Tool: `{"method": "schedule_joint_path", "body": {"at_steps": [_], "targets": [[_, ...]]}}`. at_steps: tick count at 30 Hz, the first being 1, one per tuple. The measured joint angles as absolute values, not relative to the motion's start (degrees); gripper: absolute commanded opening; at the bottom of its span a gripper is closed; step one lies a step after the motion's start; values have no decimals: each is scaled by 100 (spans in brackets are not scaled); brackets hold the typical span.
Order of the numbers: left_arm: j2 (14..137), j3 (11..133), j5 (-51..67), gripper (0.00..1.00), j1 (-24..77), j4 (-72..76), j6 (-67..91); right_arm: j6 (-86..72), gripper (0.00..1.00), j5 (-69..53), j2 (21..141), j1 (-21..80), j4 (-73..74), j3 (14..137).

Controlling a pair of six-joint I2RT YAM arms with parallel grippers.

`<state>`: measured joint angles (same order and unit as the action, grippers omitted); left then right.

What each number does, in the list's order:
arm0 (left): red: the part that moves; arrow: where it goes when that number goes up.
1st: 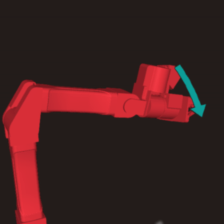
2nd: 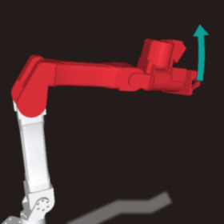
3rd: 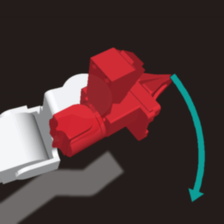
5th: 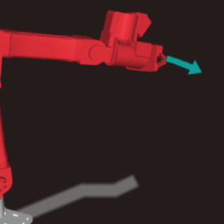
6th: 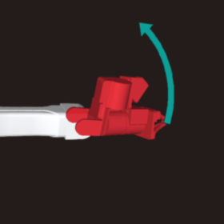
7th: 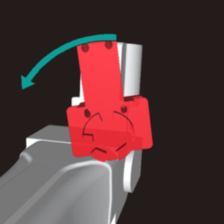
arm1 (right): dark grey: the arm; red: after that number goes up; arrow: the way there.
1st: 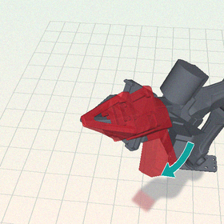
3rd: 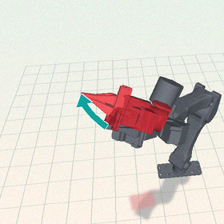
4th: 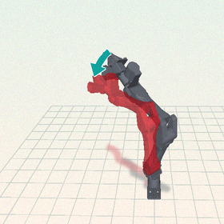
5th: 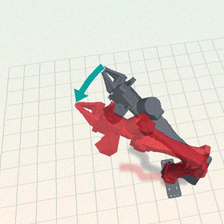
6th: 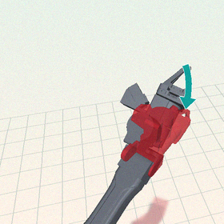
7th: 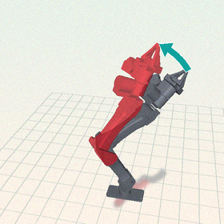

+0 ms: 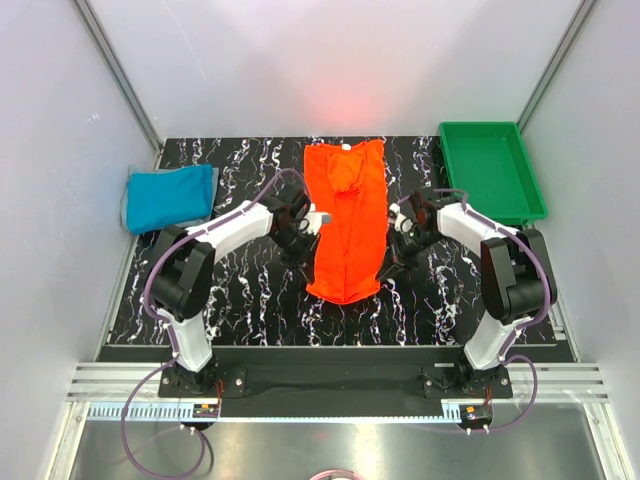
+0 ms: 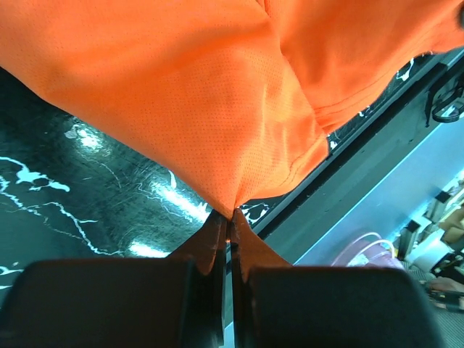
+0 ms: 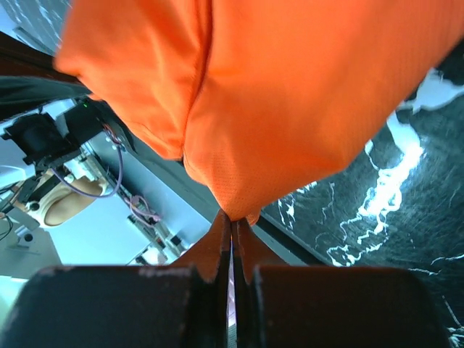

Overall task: Fold and stack the t-shirts
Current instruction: Fold the tshirt

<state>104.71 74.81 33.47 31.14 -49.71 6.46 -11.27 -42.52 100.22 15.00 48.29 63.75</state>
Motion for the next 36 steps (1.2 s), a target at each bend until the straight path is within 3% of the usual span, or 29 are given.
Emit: {"method": "schedule_joint_path", "body": {"at_steps": [15,25,36], "targets": [[10565,8917,2930,0,2515,-5356,261,-917,0,-3983,10274,1243,4823,8018],[11987,10593,2694,0,2303,-5306,99,-757,0,-3675,11627,913,4698,9555],[12488,11238,2340,0,2217,-5260,1,-707,0,-3524,12147,899,4530,10254]]}}
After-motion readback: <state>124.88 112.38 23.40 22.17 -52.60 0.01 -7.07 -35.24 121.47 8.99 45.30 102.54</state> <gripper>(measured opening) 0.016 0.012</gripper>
